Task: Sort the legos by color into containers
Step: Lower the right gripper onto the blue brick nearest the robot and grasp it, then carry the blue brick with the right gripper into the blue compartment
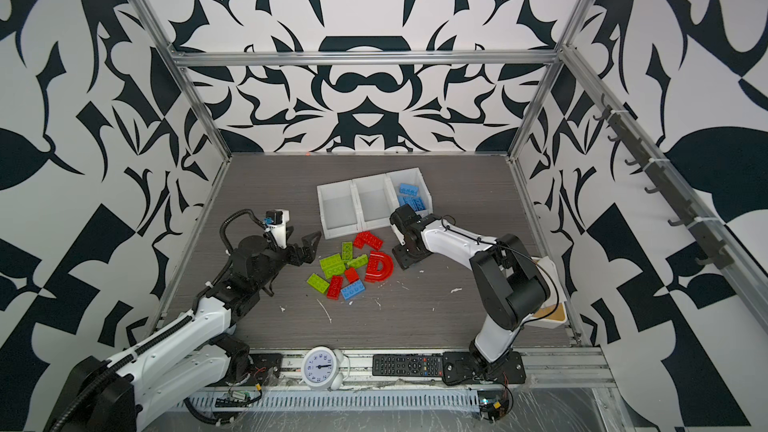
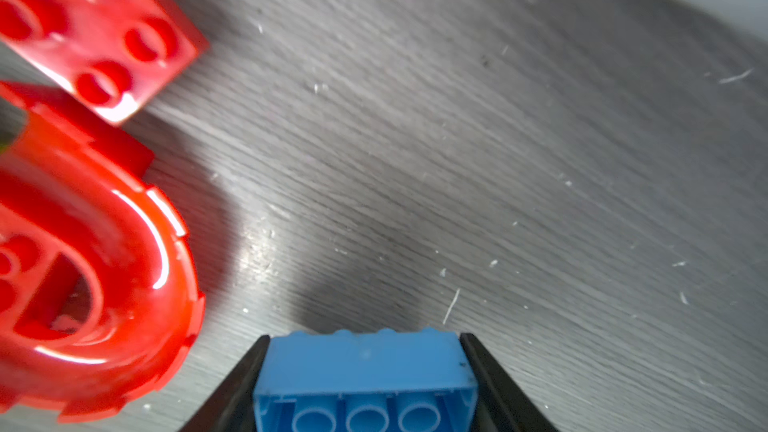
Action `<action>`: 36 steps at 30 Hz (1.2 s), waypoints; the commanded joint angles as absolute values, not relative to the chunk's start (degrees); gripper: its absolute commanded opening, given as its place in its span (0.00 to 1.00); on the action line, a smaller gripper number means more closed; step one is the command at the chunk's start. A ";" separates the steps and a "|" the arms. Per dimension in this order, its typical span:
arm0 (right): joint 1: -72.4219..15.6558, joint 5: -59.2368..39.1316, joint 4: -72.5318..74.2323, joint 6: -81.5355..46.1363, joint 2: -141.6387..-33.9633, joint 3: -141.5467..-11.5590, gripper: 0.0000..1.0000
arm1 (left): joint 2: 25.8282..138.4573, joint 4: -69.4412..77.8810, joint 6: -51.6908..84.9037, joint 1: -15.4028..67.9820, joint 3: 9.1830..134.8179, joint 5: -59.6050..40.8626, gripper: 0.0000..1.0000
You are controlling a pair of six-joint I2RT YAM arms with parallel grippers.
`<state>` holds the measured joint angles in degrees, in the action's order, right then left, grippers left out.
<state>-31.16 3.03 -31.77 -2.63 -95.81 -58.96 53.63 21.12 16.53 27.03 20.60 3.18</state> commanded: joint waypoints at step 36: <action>-16.79 -3.43 -29.02 2.81 -115.06 -101.23 0.53 | 54.49 22.24 16.94 27.08 21.01 2.44 0.99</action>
<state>-16.56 -3.42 -30.83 1.98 -114.50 -97.01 54.17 21.23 16.67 27.03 20.60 2.92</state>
